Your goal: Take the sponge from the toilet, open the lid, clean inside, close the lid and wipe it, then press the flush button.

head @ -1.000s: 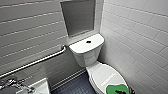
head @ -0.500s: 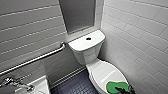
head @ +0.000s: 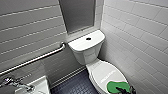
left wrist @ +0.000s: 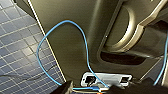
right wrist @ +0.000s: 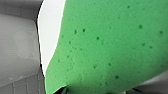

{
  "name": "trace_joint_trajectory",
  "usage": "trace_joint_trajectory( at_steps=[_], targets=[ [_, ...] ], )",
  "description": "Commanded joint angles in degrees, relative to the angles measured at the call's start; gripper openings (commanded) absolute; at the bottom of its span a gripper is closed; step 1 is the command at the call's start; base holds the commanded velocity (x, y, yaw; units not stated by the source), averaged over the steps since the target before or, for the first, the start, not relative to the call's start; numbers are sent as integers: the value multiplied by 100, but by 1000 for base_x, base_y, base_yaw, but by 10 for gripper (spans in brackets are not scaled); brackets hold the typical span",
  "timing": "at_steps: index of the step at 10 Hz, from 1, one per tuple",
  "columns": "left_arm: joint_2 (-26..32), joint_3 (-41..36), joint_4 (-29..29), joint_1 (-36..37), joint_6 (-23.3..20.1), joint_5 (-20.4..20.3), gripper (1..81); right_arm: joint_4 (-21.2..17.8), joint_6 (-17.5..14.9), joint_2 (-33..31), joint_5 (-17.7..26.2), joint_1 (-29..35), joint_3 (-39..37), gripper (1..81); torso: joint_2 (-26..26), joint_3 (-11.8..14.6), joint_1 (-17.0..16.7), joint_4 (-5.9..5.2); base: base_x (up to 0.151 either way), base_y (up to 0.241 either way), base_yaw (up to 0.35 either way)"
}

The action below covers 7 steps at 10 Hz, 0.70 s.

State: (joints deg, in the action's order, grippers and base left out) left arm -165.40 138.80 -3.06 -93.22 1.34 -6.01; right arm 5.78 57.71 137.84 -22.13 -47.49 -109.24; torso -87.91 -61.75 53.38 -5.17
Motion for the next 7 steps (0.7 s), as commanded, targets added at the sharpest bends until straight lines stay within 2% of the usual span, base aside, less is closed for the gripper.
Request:
trace_joint_trajectory(
  at_steps=[1,5,7],
  targets=[
    [68,-46,-63,-245,-11,504,811,-24,-23,-43,-90,227,-439,811,0,0,0,0,0,0,0],
    [77,-46,-72,-263,-11,539,811,37,-85,546,-187,42,-1362,811,-2,0,0,0,0,0,0],
    [86,-46,-98,-272,-11,539,811,117,-76,713,-187,-28,-1564,811,-7,0,0,0,0,0,0]
  ],
)
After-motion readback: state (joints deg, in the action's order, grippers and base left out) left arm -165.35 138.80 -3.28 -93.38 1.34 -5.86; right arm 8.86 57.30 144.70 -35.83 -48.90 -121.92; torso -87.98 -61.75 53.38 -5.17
